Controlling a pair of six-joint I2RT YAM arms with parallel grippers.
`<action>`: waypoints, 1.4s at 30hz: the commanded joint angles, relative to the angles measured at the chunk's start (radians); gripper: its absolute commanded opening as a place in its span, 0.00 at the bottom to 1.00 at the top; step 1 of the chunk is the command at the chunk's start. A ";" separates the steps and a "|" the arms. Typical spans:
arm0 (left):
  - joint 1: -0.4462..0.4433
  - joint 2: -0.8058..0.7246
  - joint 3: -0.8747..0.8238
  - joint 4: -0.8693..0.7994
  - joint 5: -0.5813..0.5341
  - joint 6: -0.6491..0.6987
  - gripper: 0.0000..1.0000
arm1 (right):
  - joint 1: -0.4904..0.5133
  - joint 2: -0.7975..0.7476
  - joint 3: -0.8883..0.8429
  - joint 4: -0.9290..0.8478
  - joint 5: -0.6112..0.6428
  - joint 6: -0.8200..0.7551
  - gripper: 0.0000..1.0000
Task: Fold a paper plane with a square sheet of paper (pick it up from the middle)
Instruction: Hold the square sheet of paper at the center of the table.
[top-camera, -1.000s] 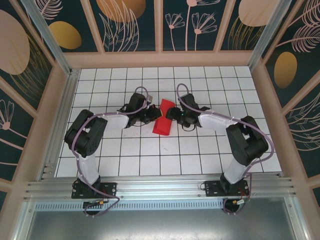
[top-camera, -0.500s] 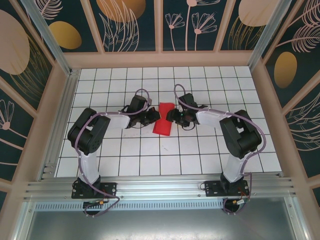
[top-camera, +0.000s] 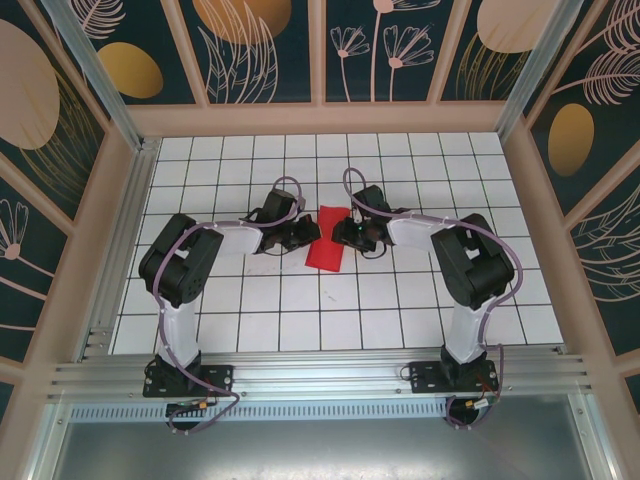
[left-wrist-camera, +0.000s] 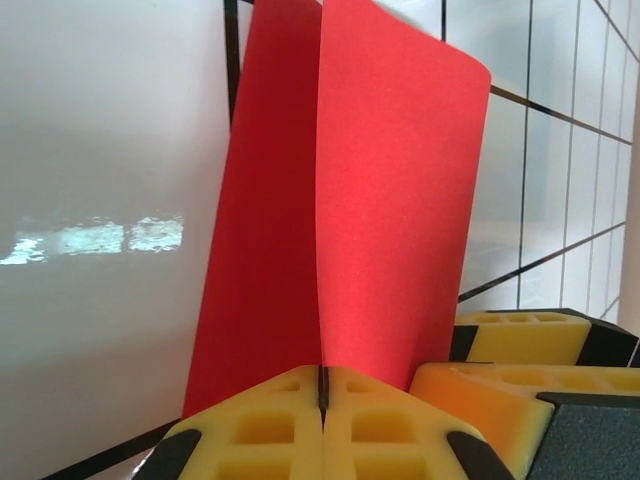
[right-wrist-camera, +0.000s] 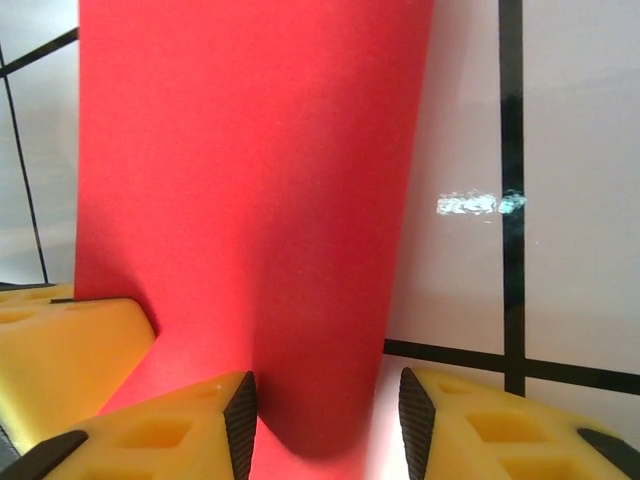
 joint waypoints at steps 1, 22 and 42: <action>0.000 -0.012 0.038 -0.046 -0.045 0.031 0.08 | -0.004 0.026 0.034 -0.040 0.026 -0.013 0.44; 0.005 -0.221 -0.110 -0.035 -0.211 0.002 0.38 | 0.035 0.108 0.088 -0.179 0.191 -0.076 0.47; 0.014 -0.246 -0.167 0.008 -0.291 -0.044 0.38 | 0.035 0.132 0.102 -0.222 0.229 -0.040 0.46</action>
